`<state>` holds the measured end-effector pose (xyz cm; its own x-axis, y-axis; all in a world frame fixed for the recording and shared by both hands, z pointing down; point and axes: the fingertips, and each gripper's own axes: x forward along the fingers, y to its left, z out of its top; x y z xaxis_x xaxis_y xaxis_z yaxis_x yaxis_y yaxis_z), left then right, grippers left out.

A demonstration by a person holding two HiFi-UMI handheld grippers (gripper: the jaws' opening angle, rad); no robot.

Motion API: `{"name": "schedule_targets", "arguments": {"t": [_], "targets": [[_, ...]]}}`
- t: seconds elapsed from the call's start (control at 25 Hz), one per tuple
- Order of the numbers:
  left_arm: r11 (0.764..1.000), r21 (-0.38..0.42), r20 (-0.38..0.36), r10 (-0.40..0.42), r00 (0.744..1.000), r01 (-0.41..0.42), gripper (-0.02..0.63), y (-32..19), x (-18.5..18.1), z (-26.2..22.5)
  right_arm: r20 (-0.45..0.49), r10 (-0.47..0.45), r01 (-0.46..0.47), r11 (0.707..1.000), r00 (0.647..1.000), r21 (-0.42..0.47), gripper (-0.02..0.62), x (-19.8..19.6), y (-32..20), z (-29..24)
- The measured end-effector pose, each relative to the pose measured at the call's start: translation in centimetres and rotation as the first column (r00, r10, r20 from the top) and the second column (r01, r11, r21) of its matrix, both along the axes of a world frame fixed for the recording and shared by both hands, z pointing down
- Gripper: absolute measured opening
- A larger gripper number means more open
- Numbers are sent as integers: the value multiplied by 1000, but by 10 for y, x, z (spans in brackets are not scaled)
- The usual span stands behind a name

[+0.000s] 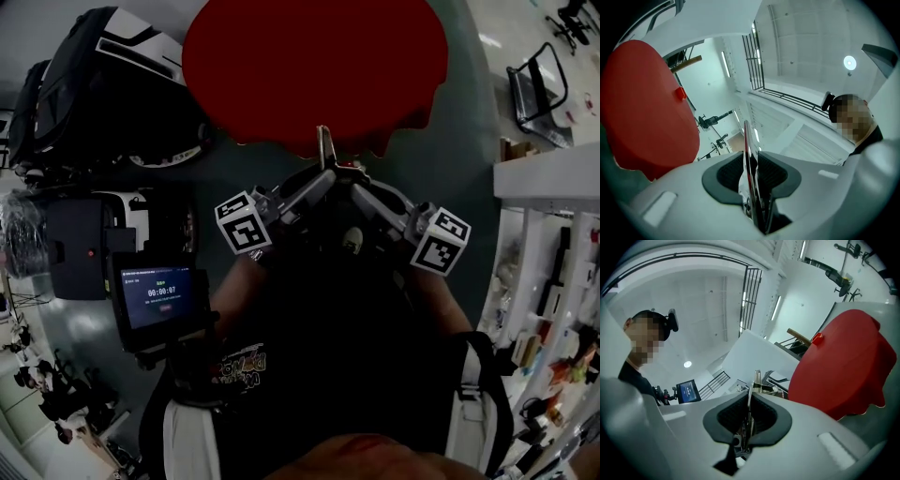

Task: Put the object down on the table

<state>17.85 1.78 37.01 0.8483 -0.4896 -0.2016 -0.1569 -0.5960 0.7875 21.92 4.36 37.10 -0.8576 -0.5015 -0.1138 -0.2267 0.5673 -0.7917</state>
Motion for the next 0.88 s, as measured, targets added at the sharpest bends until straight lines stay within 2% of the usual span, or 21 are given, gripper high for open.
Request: {"name": "schedule_targets", "arguments": {"t": [0.16,0.32,0.36,0.48,0.52,0.6,0.72,0.76,0.88], "targets": [[998,-10,-2,-61,998,61,97,-9,-20,-1,11,22,-22,1000,1000,3,21,-1,-6,-4],[994,-19,-12,-112,994,112,97,-25,-35,-1,-20,86,-86,996,996,24,21,8,-20,-11],[992,-5,19,-126,992,126,97,-29,-38,0,-36,106,-105,994,994,38,23,10,-24,-14],[987,82,176,-154,972,141,95,-39,-42,5,-81,149,-143,986,985,84,21,10,-37,-22],[985,104,202,-155,967,136,95,-42,-46,6,-89,160,-152,984,983,94,21,6,-43,-25],[985,120,205,-145,968,122,91,-49,-68,2,-102,178,-166,980,979,110,21,-16,-56,-33],[984,128,193,-146,970,123,91,-66,-119,3,-122,195,-178,975,973,132,21,-64,-78,-42],[984,131,196,-146,970,121,91,-67,-124,6,-128,201,-184,973,971,137,21,-67,-82,-41],[984,148,227,-133,965,101,91,-57,-109,18,-142,225,-207,969,964,131,21,-51,-87,-32]]}}
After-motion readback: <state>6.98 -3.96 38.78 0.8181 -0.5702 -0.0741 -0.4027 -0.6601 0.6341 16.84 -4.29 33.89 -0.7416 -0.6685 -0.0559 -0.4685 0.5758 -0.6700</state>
